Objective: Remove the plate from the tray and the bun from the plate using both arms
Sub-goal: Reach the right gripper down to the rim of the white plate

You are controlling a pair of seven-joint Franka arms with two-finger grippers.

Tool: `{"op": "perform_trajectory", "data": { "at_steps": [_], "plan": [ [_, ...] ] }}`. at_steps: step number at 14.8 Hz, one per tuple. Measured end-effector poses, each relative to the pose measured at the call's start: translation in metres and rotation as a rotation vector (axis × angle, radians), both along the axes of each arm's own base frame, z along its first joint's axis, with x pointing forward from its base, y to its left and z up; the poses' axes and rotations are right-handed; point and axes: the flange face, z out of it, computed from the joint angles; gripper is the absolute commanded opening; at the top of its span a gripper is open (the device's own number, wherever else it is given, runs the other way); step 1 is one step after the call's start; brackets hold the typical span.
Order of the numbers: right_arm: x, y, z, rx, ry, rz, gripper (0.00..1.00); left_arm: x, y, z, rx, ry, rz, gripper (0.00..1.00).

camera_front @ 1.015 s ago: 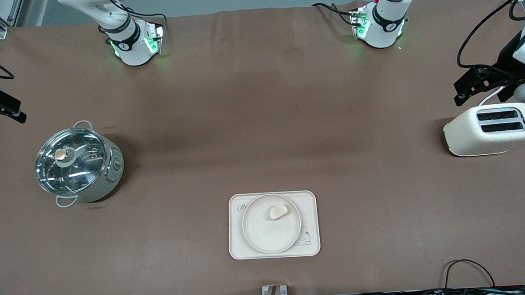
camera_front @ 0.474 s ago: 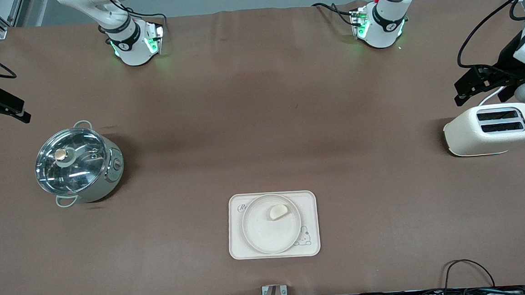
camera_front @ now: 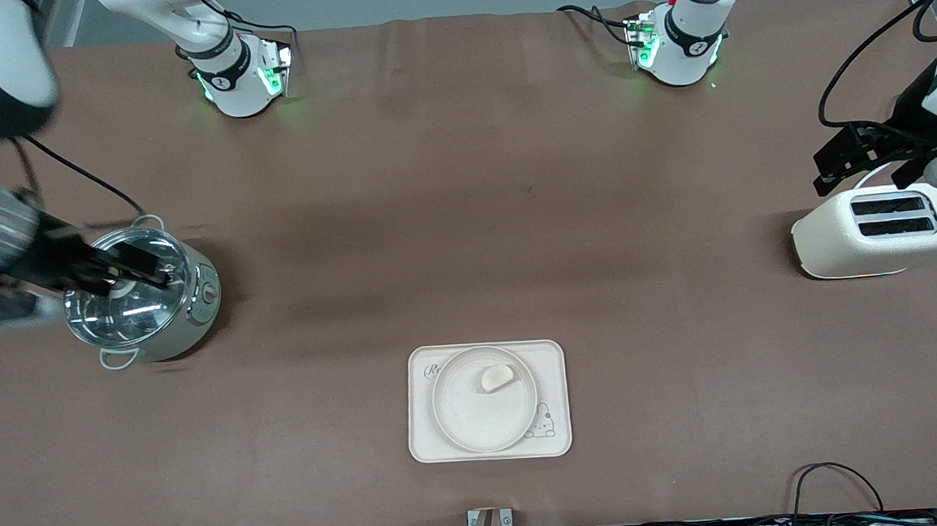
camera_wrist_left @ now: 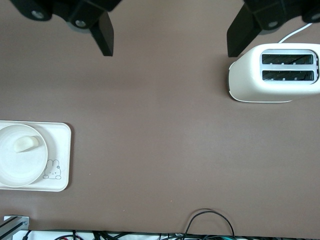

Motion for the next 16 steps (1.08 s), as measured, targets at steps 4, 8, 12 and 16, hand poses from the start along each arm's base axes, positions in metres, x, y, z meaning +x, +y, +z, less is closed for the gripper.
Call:
{"op": "perform_trajectory", "data": {
  "at_steps": [4,8,12,16],
  "plan": [
    [0.034,0.103,-0.131,0.125,0.057,-0.098,1.0,0.0,0.002,0.003,-0.001,-0.005,0.002,1.0],
    [0.041,0.219,-0.224,0.136,0.067,-0.194,0.99,0.0,0.002,0.003,-0.001,-0.005,0.002,1.0],
    [0.044,0.295,-0.283,0.152,-0.012,-0.201,0.87,0.0,0.001,0.003,-0.001,-0.003,0.001,1.0],
    [0.062,0.301,-0.328,0.161,-0.081,-0.217,0.0,0.0,0.001,0.003,0.0,-0.003,0.001,1.0]
  ]
}}
